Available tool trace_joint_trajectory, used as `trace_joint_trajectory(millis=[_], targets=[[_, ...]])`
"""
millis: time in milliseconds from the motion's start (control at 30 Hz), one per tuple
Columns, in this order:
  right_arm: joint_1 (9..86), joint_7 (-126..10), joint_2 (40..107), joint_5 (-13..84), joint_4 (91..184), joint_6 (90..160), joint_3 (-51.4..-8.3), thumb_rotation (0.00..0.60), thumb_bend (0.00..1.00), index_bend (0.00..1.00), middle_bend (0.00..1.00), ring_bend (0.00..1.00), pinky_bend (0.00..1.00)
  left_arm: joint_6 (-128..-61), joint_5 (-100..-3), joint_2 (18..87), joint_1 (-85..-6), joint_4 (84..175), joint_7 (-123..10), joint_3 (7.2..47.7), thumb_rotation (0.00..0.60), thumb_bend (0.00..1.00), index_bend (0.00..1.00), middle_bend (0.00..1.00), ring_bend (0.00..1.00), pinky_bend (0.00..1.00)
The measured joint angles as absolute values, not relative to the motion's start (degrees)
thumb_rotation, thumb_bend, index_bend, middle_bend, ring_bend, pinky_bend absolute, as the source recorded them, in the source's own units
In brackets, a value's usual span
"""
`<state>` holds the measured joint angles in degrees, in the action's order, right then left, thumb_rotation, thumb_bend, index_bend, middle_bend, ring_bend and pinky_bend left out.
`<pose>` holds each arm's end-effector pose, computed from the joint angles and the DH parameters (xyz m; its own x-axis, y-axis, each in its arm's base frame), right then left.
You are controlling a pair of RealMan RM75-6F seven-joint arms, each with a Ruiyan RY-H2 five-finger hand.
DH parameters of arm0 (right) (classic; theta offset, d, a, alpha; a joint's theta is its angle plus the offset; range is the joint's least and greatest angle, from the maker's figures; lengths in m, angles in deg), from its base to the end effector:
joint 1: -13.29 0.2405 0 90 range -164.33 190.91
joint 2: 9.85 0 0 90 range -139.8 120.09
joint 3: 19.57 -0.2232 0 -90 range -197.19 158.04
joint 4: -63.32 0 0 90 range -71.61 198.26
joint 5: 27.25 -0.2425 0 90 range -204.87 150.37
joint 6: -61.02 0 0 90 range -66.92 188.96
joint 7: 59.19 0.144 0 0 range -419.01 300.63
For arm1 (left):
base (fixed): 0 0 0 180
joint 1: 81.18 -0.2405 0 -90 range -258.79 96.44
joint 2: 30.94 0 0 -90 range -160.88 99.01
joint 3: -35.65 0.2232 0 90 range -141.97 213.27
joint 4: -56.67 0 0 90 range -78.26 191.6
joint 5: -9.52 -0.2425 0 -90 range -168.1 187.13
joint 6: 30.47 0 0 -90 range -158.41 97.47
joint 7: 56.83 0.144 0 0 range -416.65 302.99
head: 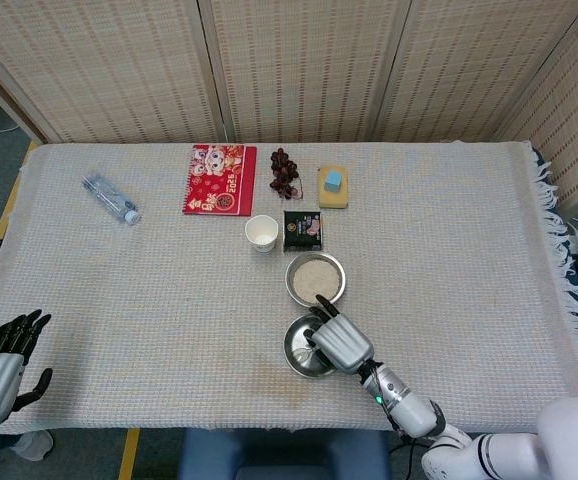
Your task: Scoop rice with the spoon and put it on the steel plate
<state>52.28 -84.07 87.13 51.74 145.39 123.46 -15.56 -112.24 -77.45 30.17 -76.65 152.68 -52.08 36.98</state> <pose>-0.1290 -0.2380 -0.1033 0.6145 -0.2020 0.7626 -0.6828 -0.6204 0.3859 -0.2945 0.1599 0.1060 0.4629 0.1336 0.8763 0.8856 -0.0287 -0.4635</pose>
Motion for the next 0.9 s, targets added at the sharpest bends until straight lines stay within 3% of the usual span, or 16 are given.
trace_joint_trajectory(millis=[67,200,333,533,633,900], targets=[[52.1,-84.11,87.3,52.3,144.92,123.2,-15.77,0.6,0.37,0.22,0.3,0.0,0.0,-112.39,-77.16,30.04,-76.72,152.65,-52.25,36.85,0.6,0.42,0.0,0.0,0.0,0.1],[51.8,-84.38,87.23,51.49,144.99,122.01,-16.3,0.6,0.31,0.07,0.22,0.0,0.0,-112.3,-77.55,30.0,-76.63,152.32,-52.57,36.9,0.6,0.42,0.0,0.0,0.0,0.1],[51.79,-85.23,86.0,50.84,146.09,120.26,-16.6,0.6,0.23,0.01,0.16,0.0,0.0,-112.96,-78.61,30.17,-76.69,151.95,-52.91,37.06,0.6,0.42,0.0,0.0,0.0,0.1],[50.75,-85.18,82.47,51.09,150.46,121.55,-17.16,0.6,0.21,0.0,0.12,0.0,0.0,-113.49,-79.05,30.06,-76.87,151.88,-53.52,37.13,0.6,0.42,0.0,0.0,0.0,0.1],[48.69,-85.22,79.47,51.7,153.98,125.75,-17.3,0.6,0.21,0.0,0.1,0.0,0.0,-114.78,-81.01,30.21,-76.87,150.95,-54.93,37.15,0.6,0.41,0.0,0.0,0.0,0.11],[35.64,-88.49,66.73,54.44,163.65,146.28,-15.08,0.6,0.21,0.0,0.0,0.0,0.0,-119.02,-84.39,31.44,-77.56,147.45,-57.97,37.13,0.6,0.41,0.0,0.0,0.0,0.11]])
